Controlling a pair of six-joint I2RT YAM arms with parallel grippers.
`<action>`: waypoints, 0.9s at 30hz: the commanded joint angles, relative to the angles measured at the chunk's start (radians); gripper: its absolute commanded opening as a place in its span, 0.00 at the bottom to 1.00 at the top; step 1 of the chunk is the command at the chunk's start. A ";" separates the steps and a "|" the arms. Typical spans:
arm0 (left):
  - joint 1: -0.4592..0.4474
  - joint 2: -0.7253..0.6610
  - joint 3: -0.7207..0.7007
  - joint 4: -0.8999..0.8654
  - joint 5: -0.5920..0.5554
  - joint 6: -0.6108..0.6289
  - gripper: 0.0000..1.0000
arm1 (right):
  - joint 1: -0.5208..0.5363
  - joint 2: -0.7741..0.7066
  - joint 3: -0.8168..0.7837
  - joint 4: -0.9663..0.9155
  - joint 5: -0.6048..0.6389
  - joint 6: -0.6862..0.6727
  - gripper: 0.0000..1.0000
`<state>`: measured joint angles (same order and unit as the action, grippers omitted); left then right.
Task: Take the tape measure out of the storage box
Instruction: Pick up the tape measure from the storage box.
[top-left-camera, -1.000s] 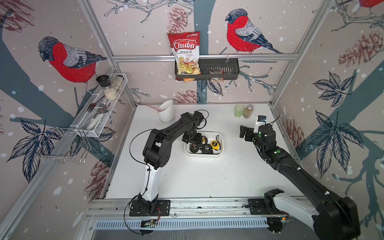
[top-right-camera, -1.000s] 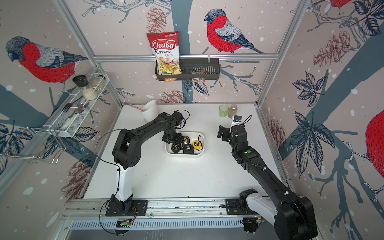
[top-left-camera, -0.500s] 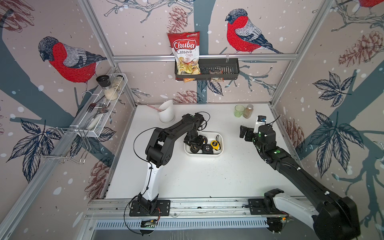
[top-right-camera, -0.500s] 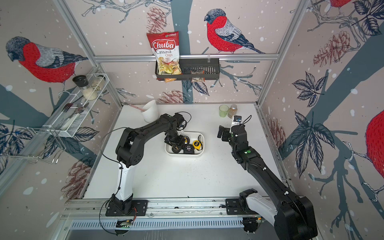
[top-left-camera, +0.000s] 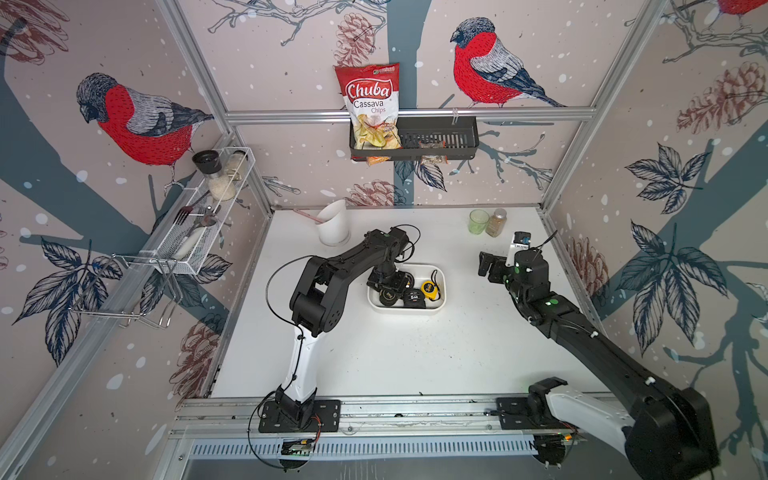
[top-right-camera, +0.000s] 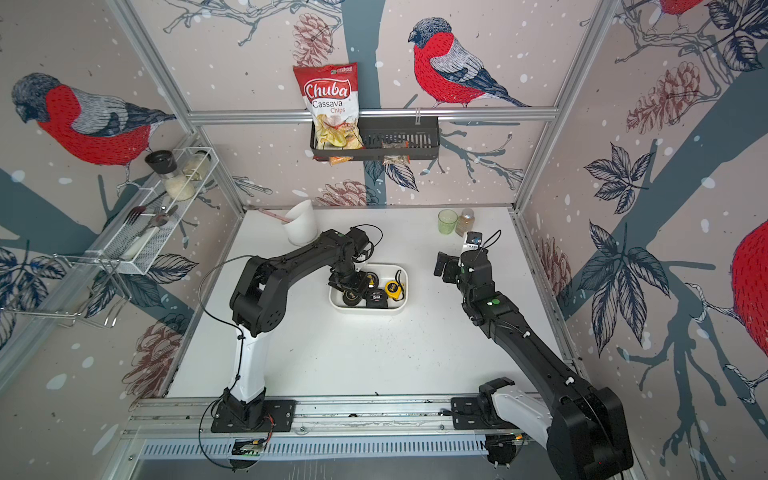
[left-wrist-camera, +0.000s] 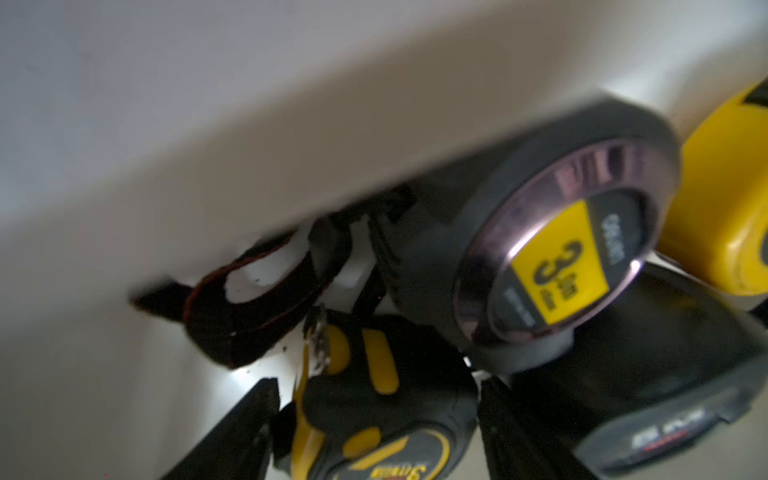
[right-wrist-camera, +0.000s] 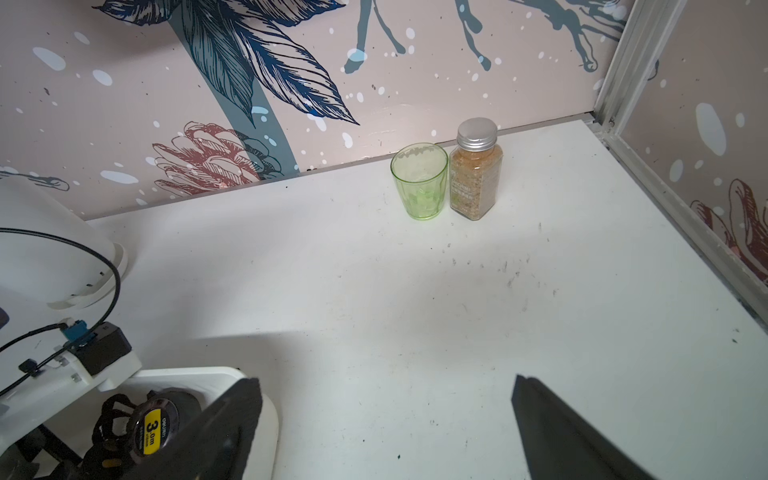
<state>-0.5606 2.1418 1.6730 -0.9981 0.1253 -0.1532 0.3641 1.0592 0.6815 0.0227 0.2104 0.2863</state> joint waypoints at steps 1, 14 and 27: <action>-0.005 0.007 -0.012 -0.005 0.014 0.013 0.79 | -0.001 -0.005 0.007 0.017 0.015 -0.005 1.00; -0.011 -0.008 0.027 -0.017 -0.037 -0.014 0.37 | -0.005 -0.014 -0.007 0.016 0.020 0.000 1.00; -0.009 -0.032 0.186 -0.119 -0.054 -0.026 0.28 | -0.004 -0.012 -0.012 0.019 -0.052 0.003 1.00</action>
<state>-0.5724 2.1235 1.8336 -1.0634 0.0746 -0.1772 0.3592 1.0477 0.6735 0.0227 0.1974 0.2867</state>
